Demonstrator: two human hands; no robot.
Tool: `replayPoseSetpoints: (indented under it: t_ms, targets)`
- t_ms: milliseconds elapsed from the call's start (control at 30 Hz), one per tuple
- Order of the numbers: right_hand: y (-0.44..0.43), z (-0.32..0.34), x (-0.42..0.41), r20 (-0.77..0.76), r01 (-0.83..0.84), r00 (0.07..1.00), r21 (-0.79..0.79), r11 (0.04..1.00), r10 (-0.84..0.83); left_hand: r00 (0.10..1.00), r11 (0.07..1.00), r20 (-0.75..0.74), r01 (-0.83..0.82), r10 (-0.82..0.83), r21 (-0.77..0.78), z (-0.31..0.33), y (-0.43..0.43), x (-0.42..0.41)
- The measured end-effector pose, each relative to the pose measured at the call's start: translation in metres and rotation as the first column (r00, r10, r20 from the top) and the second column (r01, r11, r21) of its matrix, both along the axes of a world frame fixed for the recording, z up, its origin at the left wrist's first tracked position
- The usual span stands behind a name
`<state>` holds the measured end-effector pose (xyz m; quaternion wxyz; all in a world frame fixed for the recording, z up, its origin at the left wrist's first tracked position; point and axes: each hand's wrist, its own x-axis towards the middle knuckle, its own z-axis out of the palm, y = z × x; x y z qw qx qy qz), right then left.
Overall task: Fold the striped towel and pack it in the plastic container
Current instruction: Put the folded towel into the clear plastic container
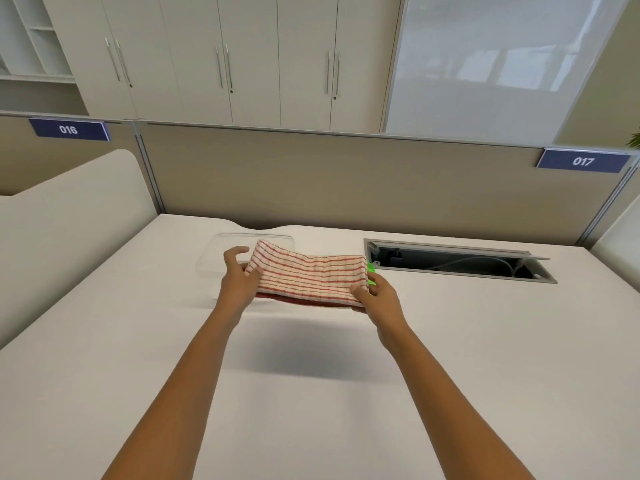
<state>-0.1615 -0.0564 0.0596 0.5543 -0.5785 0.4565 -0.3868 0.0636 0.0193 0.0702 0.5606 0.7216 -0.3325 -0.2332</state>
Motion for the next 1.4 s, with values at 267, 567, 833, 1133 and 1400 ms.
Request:
replayPoseSetpoints:
  t_ms: [267,567,833,1133,1400]
  targets:
    - [-0.028,0.032,0.067,-0.022,0.045,0.999,-0.197,0.979,-0.050,0.936,0.989,0.343,-0.118,0.082,0.085,0.032,-0.026,0.051]
    - [-0.056,0.039,0.135,-0.321,-0.078,0.945,-0.382,0.921,-0.053,0.874,0.954,0.462,-0.251,0.151,0.163,0.025,-0.053,0.085]
    - [-0.068,0.013,0.177,-0.629,-0.373,0.776,-0.401,0.837,0.044,0.822,0.916,0.569,-0.255,0.036,0.310,-0.005,-0.069,0.108]
    - [-0.077,-0.012,0.197,-0.896,-0.642,0.420,-0.407,0.650,-0.146,0.767,0.834,0.636,-0.293,-0.087,0.468,-0.027,-0.075,0.122]
    - [-0.080,-0.025,0.197,-0.932,-0.736,0.307,-0.360,0.574,-0.191,0.682,0.828,0.697,-0.245,-0.223,0.504,-0.034,-0.070,0.120]
